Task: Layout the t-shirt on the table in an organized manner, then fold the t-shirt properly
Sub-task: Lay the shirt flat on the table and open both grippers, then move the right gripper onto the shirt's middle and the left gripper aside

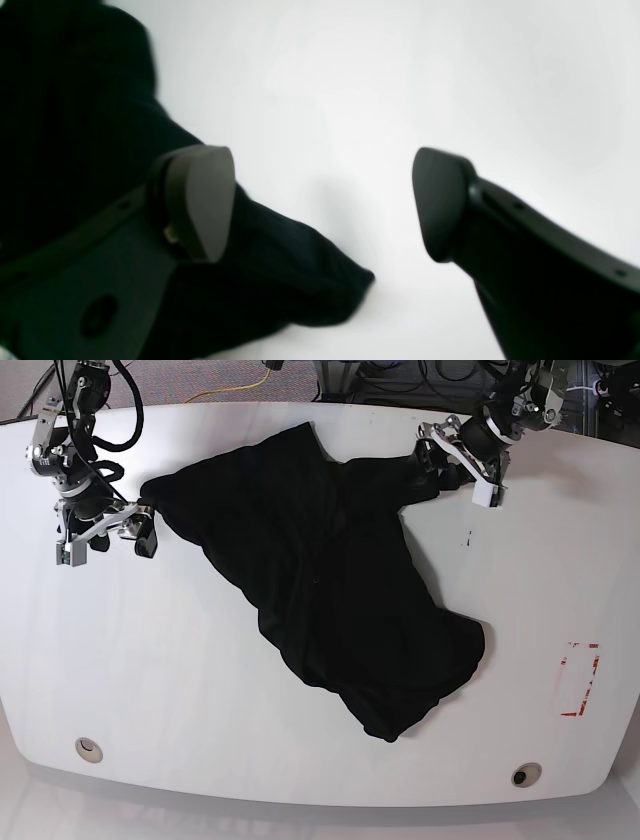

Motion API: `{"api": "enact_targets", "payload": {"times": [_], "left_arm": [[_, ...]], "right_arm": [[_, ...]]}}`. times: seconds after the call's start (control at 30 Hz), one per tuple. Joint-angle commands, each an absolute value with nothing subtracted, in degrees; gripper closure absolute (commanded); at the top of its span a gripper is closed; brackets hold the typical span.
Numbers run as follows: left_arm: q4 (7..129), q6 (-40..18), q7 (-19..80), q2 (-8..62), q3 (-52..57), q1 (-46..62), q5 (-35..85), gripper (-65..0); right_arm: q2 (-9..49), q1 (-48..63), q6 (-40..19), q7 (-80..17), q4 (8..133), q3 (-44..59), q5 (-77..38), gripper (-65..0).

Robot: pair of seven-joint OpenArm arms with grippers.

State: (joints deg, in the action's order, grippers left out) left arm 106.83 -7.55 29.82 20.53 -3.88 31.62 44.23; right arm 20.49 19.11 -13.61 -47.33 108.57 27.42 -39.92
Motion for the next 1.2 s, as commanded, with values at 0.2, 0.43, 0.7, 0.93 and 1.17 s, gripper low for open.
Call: {"api": "enact_targets", "payload": {"times": [0.2, 0.43, 0.7, 0.93, 1.17], "left_arm": [[107.7, -8.2, 32.7, 21.8, 0.2, 32.0, 44.6, -38.2], [108.0, -8.3, 32.7, 21.8, 6.1, 32.2, 44.9, -38.2], [108.1, -8.3, 32.5, 21.7, 13.1, 30.1, 44.9, -38.2], [108.0, -8.3, 32.7, 21.8, 17.5, 24.2, 44.6, -38.2], [107.9, -8.3, 32.5, 23.3, 19.6, 16.9, 44.4, -38.2]], "right_arm": [[20.2, 16.9, -14.1, -45.9, 113.6, 25.1, -40.8, -53.1], [19.8, 15.2, -14.1, -45.8, 114.7, 18.1, -40.8, -53.1], [18.7, 12.5, -14.1, -45.4, 115.1, 8.0, -40.5, -53.1], [18.6, 8.9, -13.5, -45.5, 114.9, -1.0, -40.2, -53.1], [15.8, 6.0, -12.0, -45.5, 114.9, -8.0, -31.7, -53.1]]}}
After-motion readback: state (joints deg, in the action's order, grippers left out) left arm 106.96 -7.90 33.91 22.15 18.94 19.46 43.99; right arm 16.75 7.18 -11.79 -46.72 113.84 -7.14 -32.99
